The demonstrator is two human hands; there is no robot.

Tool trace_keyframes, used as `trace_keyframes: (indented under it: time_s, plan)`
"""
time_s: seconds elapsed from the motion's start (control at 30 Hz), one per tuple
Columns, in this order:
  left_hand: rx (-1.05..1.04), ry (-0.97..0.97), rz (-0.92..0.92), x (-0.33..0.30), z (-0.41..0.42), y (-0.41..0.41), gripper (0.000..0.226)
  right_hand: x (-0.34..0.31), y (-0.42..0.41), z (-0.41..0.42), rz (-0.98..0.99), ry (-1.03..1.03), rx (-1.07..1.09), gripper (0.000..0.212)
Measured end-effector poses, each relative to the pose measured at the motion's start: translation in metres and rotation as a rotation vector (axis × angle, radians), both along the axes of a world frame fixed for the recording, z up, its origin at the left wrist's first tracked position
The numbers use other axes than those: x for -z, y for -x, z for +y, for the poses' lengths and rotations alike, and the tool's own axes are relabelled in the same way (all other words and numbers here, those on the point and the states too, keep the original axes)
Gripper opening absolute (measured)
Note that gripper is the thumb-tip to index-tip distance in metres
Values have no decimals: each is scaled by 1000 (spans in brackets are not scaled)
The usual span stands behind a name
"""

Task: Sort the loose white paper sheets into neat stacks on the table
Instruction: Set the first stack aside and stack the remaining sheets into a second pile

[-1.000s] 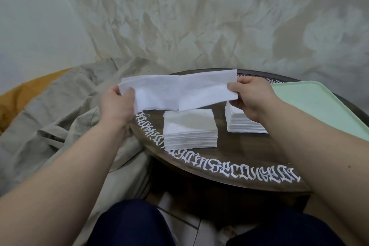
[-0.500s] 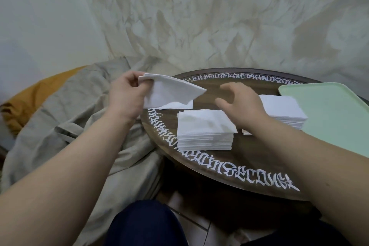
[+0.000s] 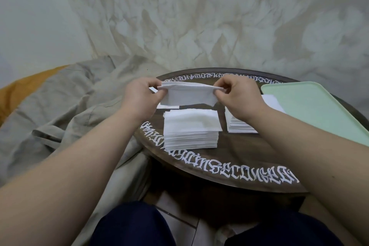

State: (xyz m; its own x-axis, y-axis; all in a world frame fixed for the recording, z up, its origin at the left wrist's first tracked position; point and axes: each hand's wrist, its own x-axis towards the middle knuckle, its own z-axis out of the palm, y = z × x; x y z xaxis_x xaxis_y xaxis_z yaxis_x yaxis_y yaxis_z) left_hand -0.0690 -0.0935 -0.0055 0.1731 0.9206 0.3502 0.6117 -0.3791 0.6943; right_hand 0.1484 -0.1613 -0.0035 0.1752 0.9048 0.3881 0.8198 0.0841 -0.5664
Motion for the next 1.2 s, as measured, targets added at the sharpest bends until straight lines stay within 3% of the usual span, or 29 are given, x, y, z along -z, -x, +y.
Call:
trace_keyframes:
  time_s: [0.1, 0.3, 0.5, 0.7, 0.87, 0.97, 1.2]
  plan:
    - [12, -64, 20, 10, 1, -6, 15, 6, -6, -3, -128, -60, 13, 8]
    - [89, 61, 274, 62, -17, 4, 12, 57, -11, -18, -336, 247, -146, 16]
    - [216, 54, 356, 65, -23, 12, 34, 59, -12, -24, -308, 286, -201, 16]
    - [236, 58, 365, 63, -24, 14, 9, 60, -15, -23, -292, 286, -204, 10]
    - [269, 47, 452, 65, -24, 15, 22, 61, -16, -24, -254, 301, -198, 10]
    - [268, 26, 460, 63, -23, 13, 6, 61, -15, -24, -222, 292, -186, 12]
    - [233, 62, 420, 55, -17, 9, 11, 57, -15, -22, -290, 302, -214, 13]
